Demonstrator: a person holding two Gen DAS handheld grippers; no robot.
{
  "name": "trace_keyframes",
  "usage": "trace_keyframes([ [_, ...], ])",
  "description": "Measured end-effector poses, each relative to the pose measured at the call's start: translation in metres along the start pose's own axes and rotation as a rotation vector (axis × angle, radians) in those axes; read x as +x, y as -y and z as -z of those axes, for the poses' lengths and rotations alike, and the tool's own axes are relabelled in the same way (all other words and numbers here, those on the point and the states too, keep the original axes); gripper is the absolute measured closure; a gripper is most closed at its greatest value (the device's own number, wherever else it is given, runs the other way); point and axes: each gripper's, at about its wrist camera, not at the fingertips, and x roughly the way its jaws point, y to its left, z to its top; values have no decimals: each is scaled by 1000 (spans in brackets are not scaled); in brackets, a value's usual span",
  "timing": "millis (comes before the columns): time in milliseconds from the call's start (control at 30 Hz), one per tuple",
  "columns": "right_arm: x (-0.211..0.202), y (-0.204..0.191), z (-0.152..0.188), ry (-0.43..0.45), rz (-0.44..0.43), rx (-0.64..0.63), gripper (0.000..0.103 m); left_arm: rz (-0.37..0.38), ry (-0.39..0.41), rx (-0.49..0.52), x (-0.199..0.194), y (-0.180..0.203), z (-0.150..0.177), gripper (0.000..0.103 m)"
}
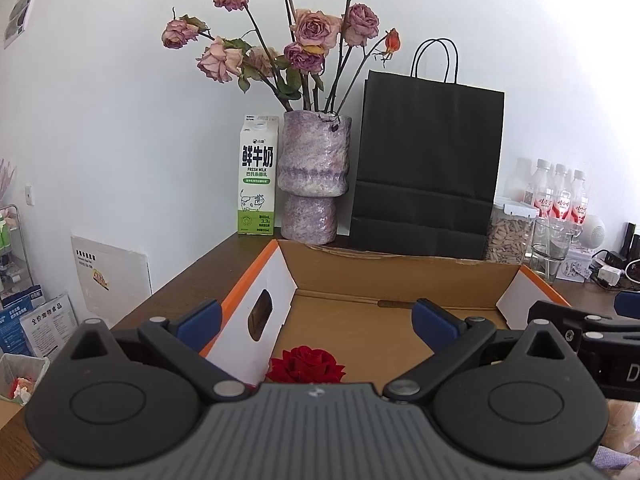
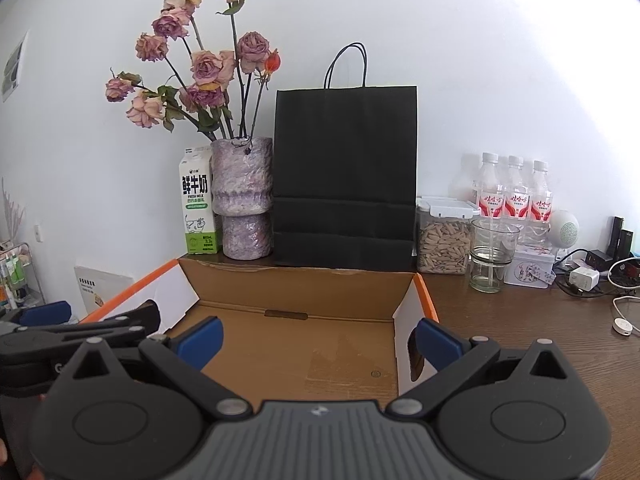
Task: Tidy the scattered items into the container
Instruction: 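Withdraw both grippers from the box toward the table items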
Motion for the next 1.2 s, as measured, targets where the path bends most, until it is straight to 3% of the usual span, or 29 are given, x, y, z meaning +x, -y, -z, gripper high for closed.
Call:
trace_keyframes([
  [700, -62, 0, -9, 80, -48, -47, 0, 21, 51, -37, -65, -30, -24, 0],
  [1000, -95, 35, 3, 11, -31, -67, 0, 36, 17, -37, -95, -57, -17, 0],
  [1200, -107, 57, 26, -64, 43, -114, 0, 7, -18, -5, -113, -70, 1, 0],
])
